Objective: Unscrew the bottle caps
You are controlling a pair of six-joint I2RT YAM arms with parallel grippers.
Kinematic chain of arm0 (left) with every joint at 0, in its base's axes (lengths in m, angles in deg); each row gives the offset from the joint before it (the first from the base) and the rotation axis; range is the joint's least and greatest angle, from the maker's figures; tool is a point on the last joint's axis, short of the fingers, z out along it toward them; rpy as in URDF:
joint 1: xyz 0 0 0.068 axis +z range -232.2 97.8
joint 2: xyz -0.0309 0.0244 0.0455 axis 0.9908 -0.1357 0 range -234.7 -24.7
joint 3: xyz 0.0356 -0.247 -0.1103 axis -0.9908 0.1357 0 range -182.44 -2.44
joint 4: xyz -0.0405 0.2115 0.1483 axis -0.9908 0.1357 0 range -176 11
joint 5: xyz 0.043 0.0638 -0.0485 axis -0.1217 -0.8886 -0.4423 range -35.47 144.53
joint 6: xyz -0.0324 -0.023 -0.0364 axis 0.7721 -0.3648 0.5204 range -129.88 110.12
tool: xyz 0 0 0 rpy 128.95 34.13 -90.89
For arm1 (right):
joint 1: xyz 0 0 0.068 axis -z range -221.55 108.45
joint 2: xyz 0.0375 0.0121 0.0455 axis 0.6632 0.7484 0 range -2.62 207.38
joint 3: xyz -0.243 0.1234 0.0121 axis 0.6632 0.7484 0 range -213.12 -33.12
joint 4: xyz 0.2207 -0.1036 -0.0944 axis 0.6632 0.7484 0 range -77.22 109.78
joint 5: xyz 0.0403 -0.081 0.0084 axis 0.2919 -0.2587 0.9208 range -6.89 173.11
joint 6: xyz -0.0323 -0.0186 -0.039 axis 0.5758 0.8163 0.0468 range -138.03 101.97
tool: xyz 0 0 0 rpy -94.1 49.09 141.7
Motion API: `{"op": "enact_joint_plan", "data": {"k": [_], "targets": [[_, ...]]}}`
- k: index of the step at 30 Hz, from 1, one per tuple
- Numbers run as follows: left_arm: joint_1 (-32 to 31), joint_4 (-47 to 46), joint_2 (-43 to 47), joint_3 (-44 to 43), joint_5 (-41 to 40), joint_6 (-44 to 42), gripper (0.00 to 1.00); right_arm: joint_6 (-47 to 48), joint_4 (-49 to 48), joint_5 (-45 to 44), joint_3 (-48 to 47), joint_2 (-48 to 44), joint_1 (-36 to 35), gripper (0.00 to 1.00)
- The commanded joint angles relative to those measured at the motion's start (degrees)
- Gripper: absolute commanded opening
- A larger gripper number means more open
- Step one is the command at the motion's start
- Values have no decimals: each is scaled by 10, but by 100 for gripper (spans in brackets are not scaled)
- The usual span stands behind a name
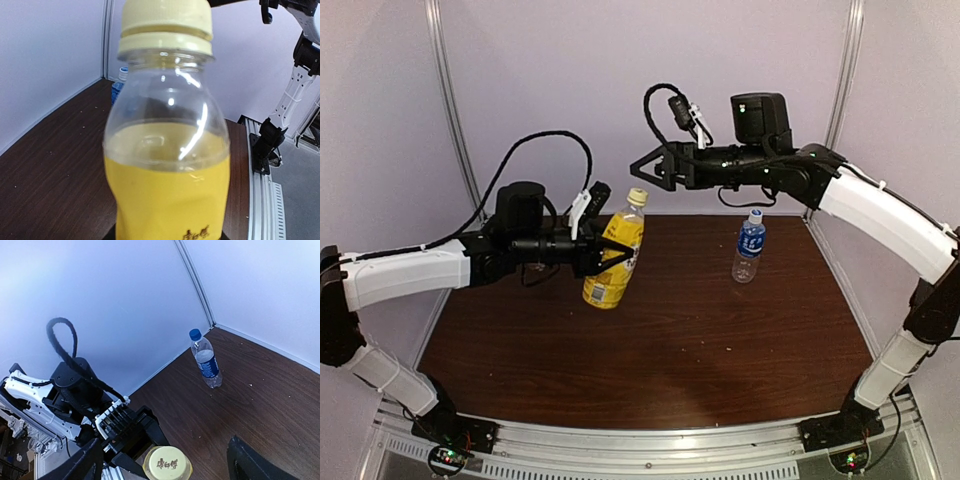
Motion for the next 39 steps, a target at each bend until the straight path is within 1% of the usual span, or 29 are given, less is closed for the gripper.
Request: {"op": "enact_joint_plan", "data": {"k": [1, 3, 6, 13, 19, 21, 31, 33, 36, 39], "targets": [[-1, -5, 16, -13, -42, -12, 37, -43, 4, -95, -9, 12, -14, 85], [-1, -3, 15, -14, -46, -13, 37, -45, 11, -95, -15, 23, -19, 83], [-1, -2, 17, -14, -51, -14, 37, -47, 8, -85, -16, 34, -23, 78], [-1, 0, 18, -14, -54, -16, 37, -47, 8, -74, -13, 43, -26, 62], [-1, 2, 18, -15, -55, -18, 36, -47, 1, -58, -8, 42, -27, 46], [-1, 2, 19, -15, -56, -18, 37, -48, -2, -50, -6, 44, -27, 44], [-1, 3, 19, -15, -58, -19, 36, -52, -11, -38, 11, 38, -27, 44], [-1, 3, 19, -15, -58, -19, 36, -51, -9, -40, 11, 37, -28, 43], [-1, 3, 20, -15, -58, -19, 37, -49, -10, -37, 14, 36, -27, 38], [-1, 3, 20, -15, -56, -20, 37, -41, -14, -30, 17, 33, -28, 30]]}}
